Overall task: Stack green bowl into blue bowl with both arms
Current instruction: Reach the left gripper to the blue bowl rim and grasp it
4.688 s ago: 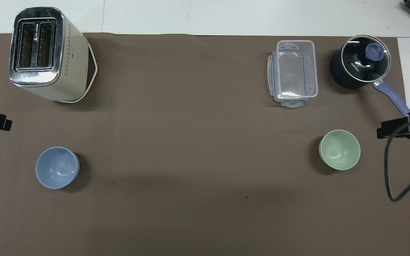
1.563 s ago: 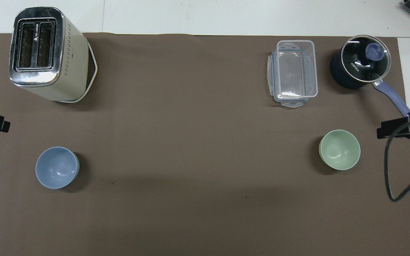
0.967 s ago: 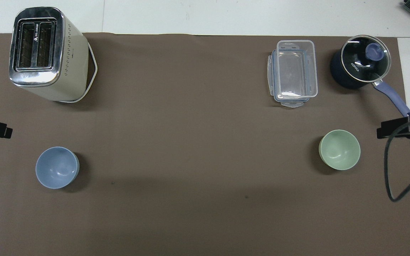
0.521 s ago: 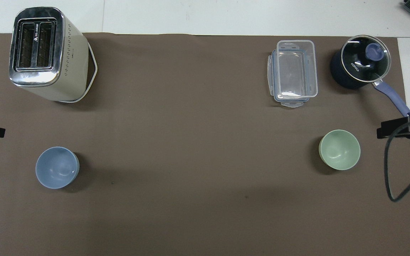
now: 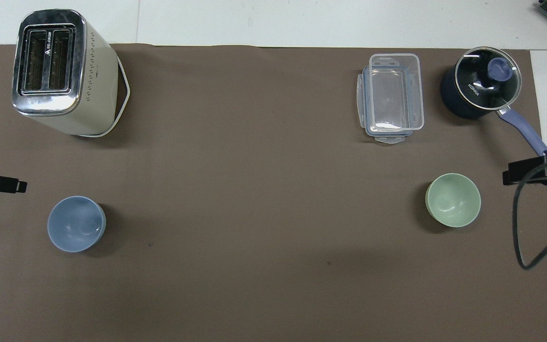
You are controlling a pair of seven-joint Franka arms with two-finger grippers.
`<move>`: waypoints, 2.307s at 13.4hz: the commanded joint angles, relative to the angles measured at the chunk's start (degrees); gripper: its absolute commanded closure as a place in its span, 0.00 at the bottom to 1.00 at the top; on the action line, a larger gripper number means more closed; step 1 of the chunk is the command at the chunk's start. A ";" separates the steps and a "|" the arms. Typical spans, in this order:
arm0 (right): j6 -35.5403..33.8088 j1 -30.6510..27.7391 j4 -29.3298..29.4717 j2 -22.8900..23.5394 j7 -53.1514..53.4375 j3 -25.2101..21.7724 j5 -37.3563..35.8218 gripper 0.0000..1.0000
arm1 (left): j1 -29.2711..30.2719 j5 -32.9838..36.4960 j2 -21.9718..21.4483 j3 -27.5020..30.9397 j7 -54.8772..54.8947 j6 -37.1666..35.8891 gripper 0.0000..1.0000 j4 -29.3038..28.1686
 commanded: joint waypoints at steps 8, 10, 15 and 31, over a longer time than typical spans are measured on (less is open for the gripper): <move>-0.52 -0.57 0.09 -0.49 0.28 0.37 0.08 0.00 | 5.15 -6.86 6.46 -0.50 7.38 15.49 0.17 -11.98; -0.52 -0.57 0.09 -0.49 0.28 0.37 0.08 0.00 | 5.32 -7.38 6.12 -0.59 7.65 16.30 0.34 -13.99; -0.52 -0.57 0.09 -0.49 0.28 0.37 0.08 0.00 | 5.33 -8.97 3.83 -0.59 7.65 16.29 0.40 -18.56; 2.03 -2.42 -2.37 -1.63 -4.90 -0.33 0.08 0.00 | 0.95 -8.88 -2.84 -0.94 5.37 7.42 1.00 -19.10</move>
